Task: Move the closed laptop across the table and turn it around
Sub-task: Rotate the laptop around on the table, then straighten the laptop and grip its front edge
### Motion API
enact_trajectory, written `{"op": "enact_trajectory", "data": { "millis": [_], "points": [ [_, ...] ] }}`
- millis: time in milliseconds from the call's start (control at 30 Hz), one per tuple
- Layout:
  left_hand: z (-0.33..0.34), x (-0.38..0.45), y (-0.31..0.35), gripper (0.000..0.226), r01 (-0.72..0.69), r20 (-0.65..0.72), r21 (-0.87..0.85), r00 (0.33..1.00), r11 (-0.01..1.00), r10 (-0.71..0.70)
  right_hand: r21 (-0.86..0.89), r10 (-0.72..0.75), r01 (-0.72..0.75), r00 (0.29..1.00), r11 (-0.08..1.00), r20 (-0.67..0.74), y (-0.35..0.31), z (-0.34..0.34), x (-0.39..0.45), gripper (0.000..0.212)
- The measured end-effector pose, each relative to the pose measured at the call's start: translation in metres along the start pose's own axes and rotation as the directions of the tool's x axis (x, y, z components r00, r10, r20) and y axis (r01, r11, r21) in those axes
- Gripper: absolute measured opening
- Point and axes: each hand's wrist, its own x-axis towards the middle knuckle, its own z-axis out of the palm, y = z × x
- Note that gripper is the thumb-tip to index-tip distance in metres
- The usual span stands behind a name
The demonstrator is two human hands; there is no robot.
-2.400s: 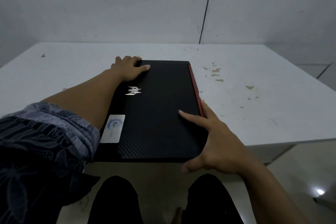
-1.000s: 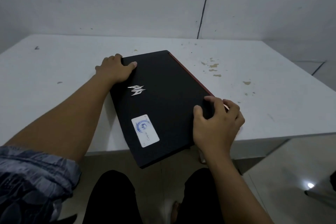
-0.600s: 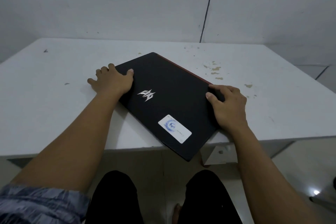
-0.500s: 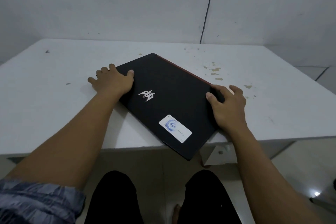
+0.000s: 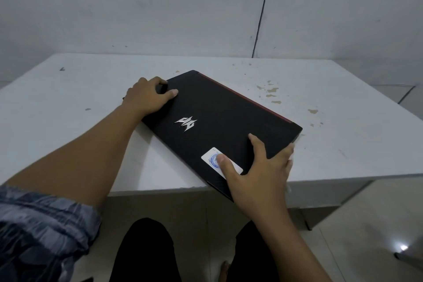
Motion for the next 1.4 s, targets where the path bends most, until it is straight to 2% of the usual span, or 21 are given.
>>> {"op": "enact_trajectory", "data": {
  "millis": [133, 267, 500, 767, 833, 933, 1033, 1100, 1167, 1300, 1400],
  "points": [
    [0.001, -0.006, -0.003, 0.075, 0.023, -0.023, -0.003, 0.999, 1.0, -0.023, 0.031, -0.038, 0.037, 0.999, 0.999, 0.005, 0.008, -0.003, 0.011, 0.086],
    [0.006, -0.018, -0.003, 0.074, 0.076, -0.103, 0.006, 0.992, 0.997, -0.075, 0.046, -0.101, 0.099, 0.994, 0.994, 0.035, 0.02, -0.018, 0.036, 0.082],
    [0.01, -0.049, 0.002, 0.073, 0.158, -0.177, 0.014, 0.972, 0.987, -0.153, 0.025, -0.201, 0.2, 0.962, 0.979, 0.184, 0.037, -0.043, 0.083, 0.075],
    [0.019, -0.091, 0.013, 0.075, 0.249, -0.241, 0.098, 0.945, 0.963, -0.22, 0.089, -0.288, 0.274, 0.902, 0.958, 0.321, 0.047, -0.07, 0.118, 0.069],
    [0.015, -0.094, 0.01, 0.078, 0.234, -0.231, 0.101, 0.951, 0.967, -0.206, 0.111, -0.301, 0.28, 0.907, 0.954, 0.296, 0.049, -0.068, 0.12, 0.078],
    [0.0, -0.09, -0.004, 0.083, 0.167, -0.182, 0.005, 0.97, 0.986, -0.163, 0.175, -0.265, 0.237, 0.952, 0.956, 0.156, 0.053, -0.066, 0.112, 0.096],
    [-0.019, -0.078, -0.022, 0.083, 0.063, -0.015, -0.132, 0.998, 0.989, -0.066, 0.208, -0.194, 0.186, 0.981, 0.96, 0.019, 0.057, -0.057, 0.088, 0.09],
    [-0.029, -0.073, -0.031, 0.081, 0.008, 0.129, -0.235, 0.991, 0.972, 0.023, 0.127, -0.214, 0.215, 0.977, 0.968, -0.022, 0.058, -0.047, 0.067, 0.087],
    [-0.032, -0.072, -0.037, 0.079, -0.014, 0.202, -0.299, 0.976, 0.954, 0.078, 0.048, -0.216, 0.218, 0.975, 0.975, -0.045, 0.054, -0.038, 0.054, 0.09],
    [-0.026, -0.073, -0.041, 0.079, -0.023, 0.187, -0.319, 0.979, 0.947, 0.086, -0.045, -0.196, 0.194, 0.979, 0.98, -0.056, 0.047, -0.037, 0.059, 0.092],
    [-0.025, -0.075, -0.04, 0.081, -0.014, 0.169, -0.341, 0.983, 0.94, 0.076, -0.043, -0.238, 0.236, 0.97, 0.971, -0.055, 0.048, -0.037, 0.064, 0.088]
  ]
}}
